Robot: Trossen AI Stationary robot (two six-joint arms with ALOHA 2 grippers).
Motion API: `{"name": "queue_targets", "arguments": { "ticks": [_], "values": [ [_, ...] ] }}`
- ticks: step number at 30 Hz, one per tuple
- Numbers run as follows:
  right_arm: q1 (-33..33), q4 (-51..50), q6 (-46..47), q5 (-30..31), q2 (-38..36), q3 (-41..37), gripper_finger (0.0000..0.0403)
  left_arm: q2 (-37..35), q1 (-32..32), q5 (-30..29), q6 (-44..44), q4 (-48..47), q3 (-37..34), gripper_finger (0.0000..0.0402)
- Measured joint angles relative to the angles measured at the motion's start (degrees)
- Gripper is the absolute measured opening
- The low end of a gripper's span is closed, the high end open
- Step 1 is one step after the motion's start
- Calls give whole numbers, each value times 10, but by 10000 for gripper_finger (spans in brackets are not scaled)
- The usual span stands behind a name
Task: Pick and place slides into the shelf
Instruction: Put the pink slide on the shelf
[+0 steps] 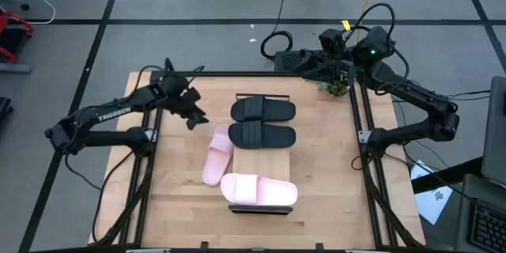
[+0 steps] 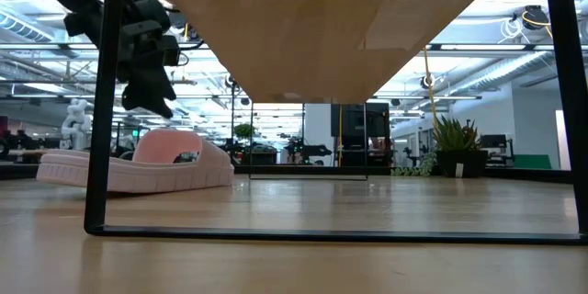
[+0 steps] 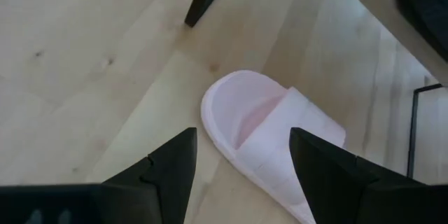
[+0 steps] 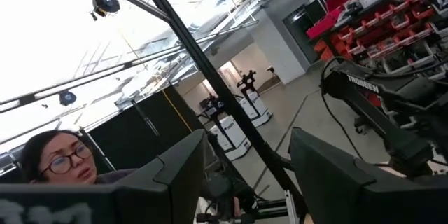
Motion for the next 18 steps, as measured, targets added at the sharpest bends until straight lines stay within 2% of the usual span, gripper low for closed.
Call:
{"name": "queue_targets", "arguments": {
  "ticks": [5,8,12,18],
  "values": [
    [0,0,-4,21,0,0,196,12,23,31,34,-7,0,227],
    [0,0,-12,33,0,0,196,37,16,61,50,-6,0,227],
    [0,0,-11,43,0,0,196,77,5,66,73,-3,0,227],
    [0,0,-10,45,0,0,196,132,19,115,83,75,0,227]
  ]
}}
